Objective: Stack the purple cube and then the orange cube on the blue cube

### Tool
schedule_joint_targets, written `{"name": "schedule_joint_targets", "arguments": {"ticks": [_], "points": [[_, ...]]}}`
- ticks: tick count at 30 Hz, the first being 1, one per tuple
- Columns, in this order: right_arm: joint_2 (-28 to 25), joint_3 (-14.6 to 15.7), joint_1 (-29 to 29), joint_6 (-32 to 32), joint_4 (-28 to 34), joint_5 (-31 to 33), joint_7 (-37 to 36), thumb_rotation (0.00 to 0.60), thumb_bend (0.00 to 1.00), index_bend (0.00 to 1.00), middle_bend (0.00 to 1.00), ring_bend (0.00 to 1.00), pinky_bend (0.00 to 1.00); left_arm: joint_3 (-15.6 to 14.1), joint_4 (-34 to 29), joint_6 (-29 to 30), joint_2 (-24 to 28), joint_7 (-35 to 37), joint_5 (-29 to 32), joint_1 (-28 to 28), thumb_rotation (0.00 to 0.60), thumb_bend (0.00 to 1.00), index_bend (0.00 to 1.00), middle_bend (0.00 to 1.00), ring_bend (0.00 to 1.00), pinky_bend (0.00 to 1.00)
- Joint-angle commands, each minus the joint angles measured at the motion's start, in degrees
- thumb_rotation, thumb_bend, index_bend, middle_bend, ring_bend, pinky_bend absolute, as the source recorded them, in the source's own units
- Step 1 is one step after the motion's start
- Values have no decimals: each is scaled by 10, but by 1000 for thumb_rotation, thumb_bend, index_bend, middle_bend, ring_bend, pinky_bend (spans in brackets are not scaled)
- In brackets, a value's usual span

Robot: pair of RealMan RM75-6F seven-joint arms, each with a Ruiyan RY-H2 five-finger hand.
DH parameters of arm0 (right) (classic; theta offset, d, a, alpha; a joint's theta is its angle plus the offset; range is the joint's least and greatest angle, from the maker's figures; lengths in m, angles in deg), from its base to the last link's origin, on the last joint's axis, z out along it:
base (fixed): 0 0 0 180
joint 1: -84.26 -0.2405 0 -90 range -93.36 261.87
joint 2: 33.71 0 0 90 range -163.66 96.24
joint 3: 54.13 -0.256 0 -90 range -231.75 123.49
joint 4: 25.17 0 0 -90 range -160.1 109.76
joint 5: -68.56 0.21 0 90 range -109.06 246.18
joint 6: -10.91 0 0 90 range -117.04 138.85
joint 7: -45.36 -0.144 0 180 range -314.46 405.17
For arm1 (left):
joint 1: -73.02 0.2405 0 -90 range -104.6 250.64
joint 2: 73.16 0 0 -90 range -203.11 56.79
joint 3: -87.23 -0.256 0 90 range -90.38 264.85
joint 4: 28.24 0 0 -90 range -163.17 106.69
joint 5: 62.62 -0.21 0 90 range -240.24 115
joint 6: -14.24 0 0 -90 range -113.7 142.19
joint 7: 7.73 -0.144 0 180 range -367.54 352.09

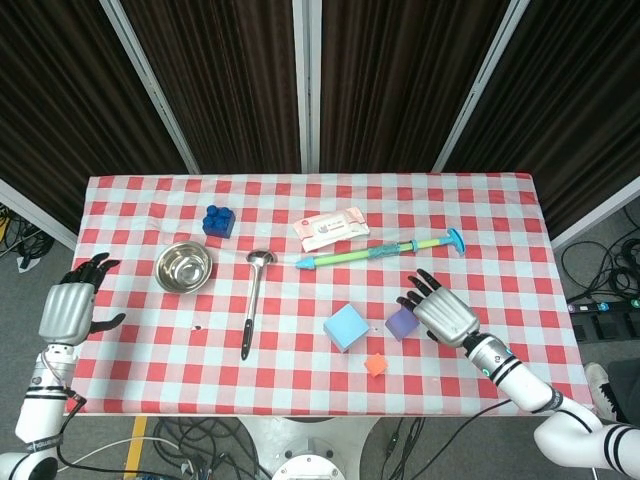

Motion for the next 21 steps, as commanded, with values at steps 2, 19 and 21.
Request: {"name": "schedule_joint_targets", "arguments": {"ticks": [2,19,21], "points": [[10,4,-9,1,-5,-5,-7,600,118,208,279,70,14,2,-2,-1,2,-3,5,1,600,49,256,245,217,302],[66,23,-24,-9,-66,-8,-48,600,130,208,305,70,15,2,0,-7,4,-3,8,0,600,50,256,245,217,302],[69,24,-26,-7,-71,-7,-54,600,136,209,309,70,16,2,1,-8,3,-2,9,0,600,50,256,245,217,302]]}}
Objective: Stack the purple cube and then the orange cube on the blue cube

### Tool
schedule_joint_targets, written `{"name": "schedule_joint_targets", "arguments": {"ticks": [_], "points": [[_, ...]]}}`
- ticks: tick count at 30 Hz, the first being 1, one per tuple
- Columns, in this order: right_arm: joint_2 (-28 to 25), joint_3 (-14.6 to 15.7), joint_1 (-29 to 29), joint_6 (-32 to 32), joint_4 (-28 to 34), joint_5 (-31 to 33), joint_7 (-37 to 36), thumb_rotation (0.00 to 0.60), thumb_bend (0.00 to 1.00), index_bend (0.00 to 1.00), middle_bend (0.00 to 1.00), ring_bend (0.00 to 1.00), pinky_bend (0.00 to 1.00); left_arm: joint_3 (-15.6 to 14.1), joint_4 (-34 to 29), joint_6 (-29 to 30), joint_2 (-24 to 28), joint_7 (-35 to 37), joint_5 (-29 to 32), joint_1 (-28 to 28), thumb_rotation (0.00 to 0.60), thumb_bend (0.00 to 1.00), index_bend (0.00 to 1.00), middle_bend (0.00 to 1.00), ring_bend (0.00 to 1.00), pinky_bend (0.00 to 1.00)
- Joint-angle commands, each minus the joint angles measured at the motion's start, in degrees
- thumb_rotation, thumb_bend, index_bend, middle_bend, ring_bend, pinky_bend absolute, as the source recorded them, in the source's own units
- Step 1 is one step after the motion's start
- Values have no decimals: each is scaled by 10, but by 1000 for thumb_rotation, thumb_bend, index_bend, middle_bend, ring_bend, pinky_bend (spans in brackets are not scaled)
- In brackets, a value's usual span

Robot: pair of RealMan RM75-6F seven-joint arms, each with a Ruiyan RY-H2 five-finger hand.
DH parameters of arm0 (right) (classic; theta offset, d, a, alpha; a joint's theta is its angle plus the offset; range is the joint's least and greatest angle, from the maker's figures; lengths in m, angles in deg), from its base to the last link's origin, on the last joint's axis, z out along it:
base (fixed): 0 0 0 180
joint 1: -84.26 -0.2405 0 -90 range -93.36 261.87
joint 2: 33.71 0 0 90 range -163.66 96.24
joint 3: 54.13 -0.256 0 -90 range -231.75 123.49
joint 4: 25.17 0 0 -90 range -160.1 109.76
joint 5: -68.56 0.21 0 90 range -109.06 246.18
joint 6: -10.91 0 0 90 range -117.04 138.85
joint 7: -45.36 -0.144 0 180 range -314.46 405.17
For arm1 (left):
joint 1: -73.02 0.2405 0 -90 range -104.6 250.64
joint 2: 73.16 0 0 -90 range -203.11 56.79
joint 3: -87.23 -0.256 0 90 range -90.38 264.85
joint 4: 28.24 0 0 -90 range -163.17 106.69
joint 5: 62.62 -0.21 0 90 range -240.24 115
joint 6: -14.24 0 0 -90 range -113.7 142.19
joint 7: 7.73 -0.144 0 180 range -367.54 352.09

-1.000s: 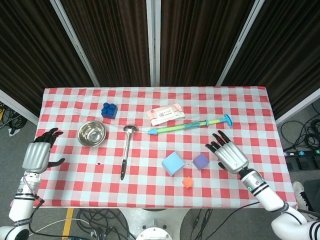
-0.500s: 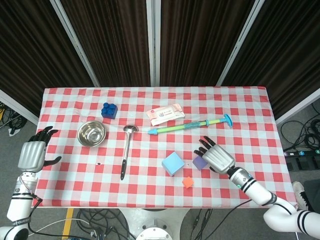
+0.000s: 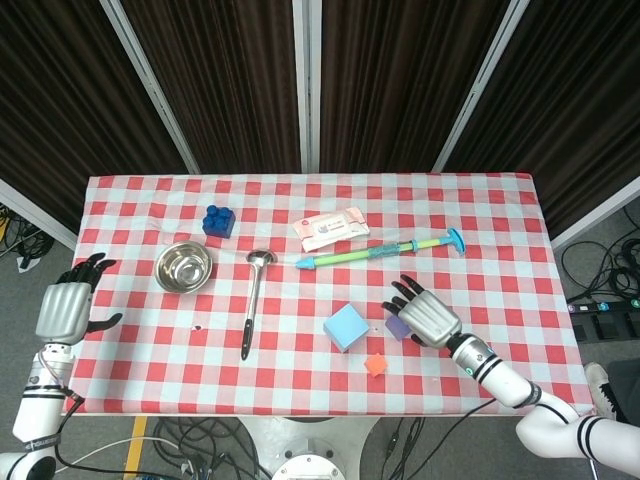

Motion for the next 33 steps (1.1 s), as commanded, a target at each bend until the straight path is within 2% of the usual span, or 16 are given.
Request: {"name": "schedule_joint_targets", "arguments": {"ticks": [1,17,23,33], "points": [[5,3,-4,2,-6,1,-9,600,139,209,311,70,16,1,2,-1,-1,1,2,0,600,50,256,245,217,303],[25,10,-16,5,-36,9,-23,600,174,208,364,82,17,3,10,-10,-3,8,10,-1,600,50,256,245,218,303],[28,11,-17,1,-43,14,-26,600,203,208,406,104,23,5,17,-8,-7,12,12,-1,600,49,256,207,217,304],[2,3,-18,-21,-23,14,-27,600,212,208,441,131,29,6,19,-12,-7,12,15,-1,600,51,256,204,217,304]]}}
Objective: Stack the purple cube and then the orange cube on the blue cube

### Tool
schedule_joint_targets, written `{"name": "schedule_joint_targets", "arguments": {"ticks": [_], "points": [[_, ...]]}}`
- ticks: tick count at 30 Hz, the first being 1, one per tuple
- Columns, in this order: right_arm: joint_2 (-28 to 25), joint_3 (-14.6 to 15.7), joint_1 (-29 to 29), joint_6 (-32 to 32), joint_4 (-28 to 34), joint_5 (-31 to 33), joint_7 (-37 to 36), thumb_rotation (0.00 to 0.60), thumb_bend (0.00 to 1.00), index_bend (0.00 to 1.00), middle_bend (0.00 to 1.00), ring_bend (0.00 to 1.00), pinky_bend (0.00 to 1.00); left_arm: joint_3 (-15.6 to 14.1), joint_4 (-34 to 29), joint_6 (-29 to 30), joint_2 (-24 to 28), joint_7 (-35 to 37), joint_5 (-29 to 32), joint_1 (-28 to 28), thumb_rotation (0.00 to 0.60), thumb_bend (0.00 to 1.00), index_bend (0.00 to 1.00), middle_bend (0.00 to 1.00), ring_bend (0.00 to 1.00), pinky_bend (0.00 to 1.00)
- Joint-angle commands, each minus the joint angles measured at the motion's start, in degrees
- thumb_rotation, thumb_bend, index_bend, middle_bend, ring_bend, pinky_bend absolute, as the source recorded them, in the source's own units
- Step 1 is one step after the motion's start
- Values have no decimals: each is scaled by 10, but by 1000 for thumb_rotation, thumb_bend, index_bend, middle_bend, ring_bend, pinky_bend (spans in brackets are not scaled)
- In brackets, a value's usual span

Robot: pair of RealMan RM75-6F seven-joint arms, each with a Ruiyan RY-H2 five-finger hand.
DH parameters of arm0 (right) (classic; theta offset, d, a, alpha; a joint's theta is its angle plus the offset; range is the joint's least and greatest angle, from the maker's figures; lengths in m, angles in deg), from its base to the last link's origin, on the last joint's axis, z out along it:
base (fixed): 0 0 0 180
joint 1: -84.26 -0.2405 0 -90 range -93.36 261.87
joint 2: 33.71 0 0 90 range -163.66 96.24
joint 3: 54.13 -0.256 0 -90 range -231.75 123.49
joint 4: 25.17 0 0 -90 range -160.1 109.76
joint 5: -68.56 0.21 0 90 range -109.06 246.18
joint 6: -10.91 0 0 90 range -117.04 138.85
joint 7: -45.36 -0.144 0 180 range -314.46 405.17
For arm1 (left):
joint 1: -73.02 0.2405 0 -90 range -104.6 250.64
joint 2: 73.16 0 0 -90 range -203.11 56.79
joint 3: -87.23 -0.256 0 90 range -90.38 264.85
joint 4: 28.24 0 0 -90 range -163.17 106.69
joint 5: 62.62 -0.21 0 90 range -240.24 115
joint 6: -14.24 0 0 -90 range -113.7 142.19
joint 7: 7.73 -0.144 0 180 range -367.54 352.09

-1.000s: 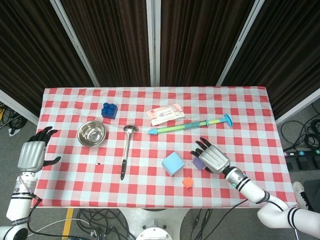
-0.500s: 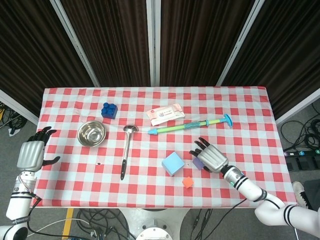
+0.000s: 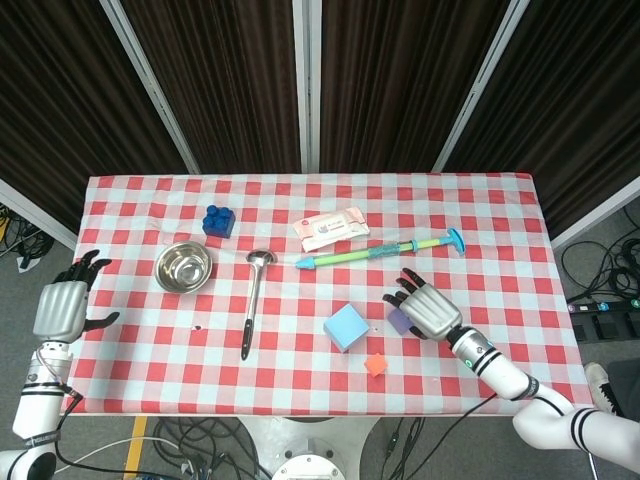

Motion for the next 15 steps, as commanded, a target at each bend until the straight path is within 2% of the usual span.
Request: {"name": "schedule_joint_targets", "arguments": {"ticks": [1,9,15], "points": [[-16,-8,-3,-11,17,-1,6,600,212,208,441,131,29,0,0,-1,0,-1,1,0,600,50,256,204,217,304],[-70,-48,-25,-19,122,12,59,600,211,209,441,131,29,-3,-7,-5,4,-8,0,-1,600,50,256,204,217,304],[-94,-75,-36,7,221,85,160,600,208,174,441,131,29,-3,-9,-10,8,-11,5,-1,600,50,256,204,217,304]]}}
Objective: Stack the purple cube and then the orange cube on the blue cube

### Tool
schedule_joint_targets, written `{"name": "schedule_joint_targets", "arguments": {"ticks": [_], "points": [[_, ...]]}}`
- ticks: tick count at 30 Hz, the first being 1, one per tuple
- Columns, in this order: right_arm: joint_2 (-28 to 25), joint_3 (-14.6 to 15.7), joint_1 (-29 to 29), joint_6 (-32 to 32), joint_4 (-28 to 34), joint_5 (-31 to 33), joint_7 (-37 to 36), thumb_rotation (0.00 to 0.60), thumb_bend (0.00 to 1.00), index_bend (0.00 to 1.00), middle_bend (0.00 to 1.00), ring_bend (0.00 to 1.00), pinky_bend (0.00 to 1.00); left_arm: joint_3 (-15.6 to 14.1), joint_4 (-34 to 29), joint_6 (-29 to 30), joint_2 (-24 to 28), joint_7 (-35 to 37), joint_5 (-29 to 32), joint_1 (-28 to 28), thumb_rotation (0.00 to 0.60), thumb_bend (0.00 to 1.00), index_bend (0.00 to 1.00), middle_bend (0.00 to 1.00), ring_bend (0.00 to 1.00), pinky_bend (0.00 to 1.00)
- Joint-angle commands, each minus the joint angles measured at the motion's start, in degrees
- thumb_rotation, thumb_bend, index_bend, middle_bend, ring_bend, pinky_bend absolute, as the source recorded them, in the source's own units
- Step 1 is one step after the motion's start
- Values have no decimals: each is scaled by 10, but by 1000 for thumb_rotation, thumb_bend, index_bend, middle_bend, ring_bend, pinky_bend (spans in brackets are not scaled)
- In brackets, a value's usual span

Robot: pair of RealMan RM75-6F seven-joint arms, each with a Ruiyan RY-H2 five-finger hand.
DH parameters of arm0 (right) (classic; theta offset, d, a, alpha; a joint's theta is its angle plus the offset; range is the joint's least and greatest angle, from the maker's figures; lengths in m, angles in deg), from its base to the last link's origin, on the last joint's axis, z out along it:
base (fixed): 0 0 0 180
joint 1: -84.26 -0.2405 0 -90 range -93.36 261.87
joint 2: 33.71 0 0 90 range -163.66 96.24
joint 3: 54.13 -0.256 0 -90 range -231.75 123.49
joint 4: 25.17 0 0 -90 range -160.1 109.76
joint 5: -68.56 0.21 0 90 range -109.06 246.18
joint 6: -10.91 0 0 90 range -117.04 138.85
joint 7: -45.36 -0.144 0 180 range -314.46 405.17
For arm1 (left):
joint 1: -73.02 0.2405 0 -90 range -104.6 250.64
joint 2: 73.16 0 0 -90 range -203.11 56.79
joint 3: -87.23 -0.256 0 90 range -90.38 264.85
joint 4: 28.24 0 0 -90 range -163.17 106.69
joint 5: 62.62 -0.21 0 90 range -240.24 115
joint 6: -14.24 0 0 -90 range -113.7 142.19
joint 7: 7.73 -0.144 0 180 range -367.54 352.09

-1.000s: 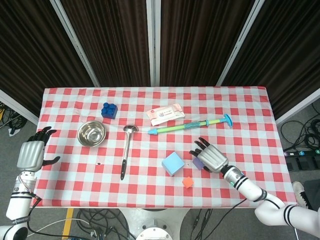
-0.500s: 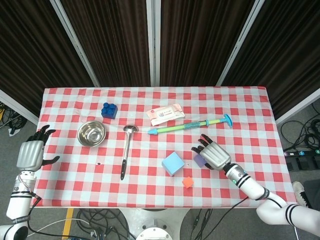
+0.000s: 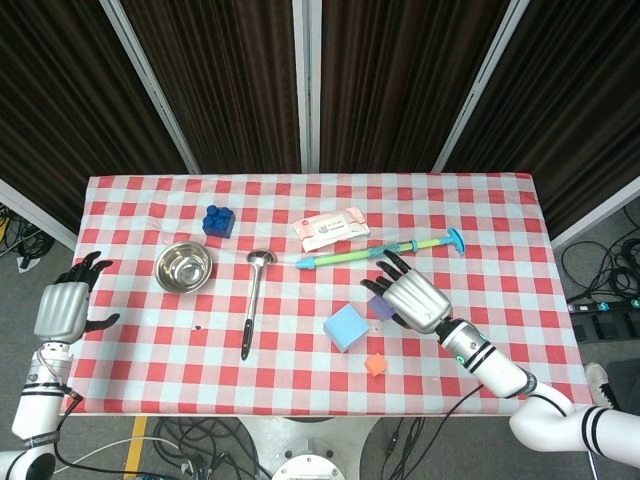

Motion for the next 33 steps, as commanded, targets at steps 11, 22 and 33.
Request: {"name": "schedule_joint_targets", "arguments": {"ticks": [11,22,33], "points": [[-3,-31,-47,37,134,191,203,600,209,173,441,145,29,-1,3,-7,4,-10,7,-1,600,52,256,204,217,304],[31,-24,-83,32,133,244,242,600,209,173,442,144,29,2,5,-15,8,5,15,-1,600,53,256,204,217,304],[32,-5,-105,19,150,292,277,600,209,174,445,145,30,3,7,-18,10,18,16,0,600,52,256,204,218,304]]}}
